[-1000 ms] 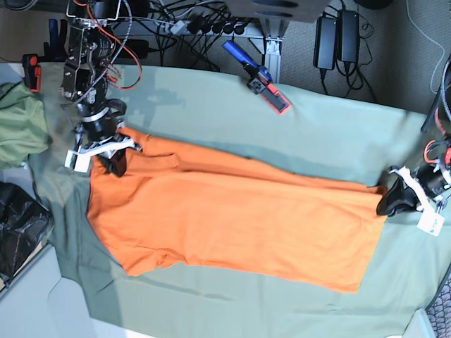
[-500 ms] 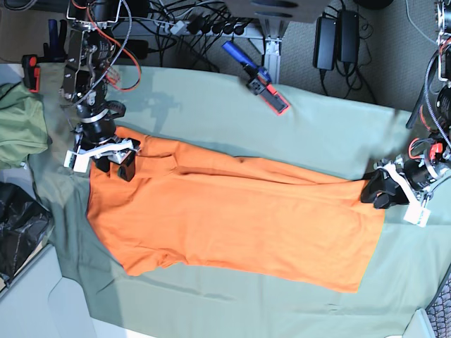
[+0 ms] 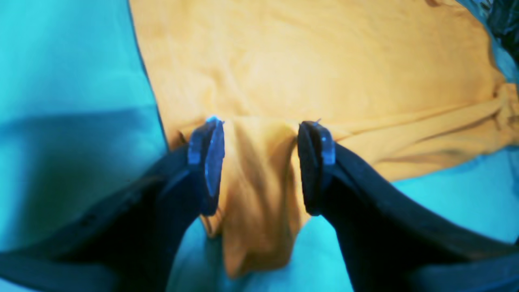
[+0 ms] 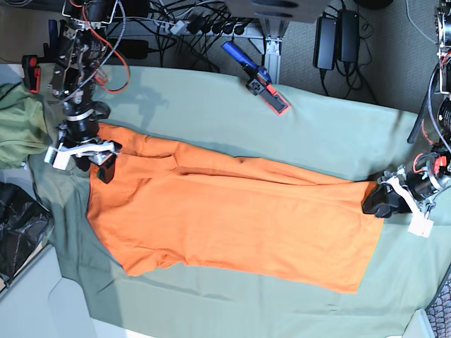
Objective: Fold the T-shirt properly
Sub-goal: 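Regrasp the shirt edges with both grippers and fold lengthwise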
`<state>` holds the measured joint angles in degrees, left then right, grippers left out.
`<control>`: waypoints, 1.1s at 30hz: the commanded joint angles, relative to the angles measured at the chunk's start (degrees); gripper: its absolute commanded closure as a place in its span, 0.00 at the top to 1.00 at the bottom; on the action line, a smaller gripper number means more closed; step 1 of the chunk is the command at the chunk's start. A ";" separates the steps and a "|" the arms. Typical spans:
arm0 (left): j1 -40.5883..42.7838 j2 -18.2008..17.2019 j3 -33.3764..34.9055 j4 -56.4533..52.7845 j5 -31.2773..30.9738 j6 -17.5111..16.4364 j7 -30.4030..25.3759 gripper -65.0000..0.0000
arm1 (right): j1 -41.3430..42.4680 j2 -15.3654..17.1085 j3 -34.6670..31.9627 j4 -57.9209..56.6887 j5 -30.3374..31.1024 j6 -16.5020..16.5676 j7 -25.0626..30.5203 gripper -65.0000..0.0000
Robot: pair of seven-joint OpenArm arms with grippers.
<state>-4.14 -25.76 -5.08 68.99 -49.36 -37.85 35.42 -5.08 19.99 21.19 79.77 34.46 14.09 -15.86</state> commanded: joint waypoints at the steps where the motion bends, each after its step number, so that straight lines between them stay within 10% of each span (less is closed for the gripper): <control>1: -0.50 -1.11 -1.79 0.96 -2.05 -0.28 -0.70 0.51 | 0.09 0.94 1.57 1.14 0.31 4.13 0.24 0.63; 19: 5.57 -1.07 -8.87 0.96 -6.62 -0.50 0.17 0.51 | -7.96 0.61 5.42 1.11 8.68 3.74 -0.72 0.63; 33: 5.16 -0.94 -6.82 0.94 -4.68 -0.52 -0.92 0.51 | -7.80 -6.43 5.35 1.11 9.51 3.87 -0.70 0.63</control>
<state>2.07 -25.80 -11.62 69.04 -52.75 -37.78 35.57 -12.99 13.30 26.55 80.29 43.53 14.06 -15.16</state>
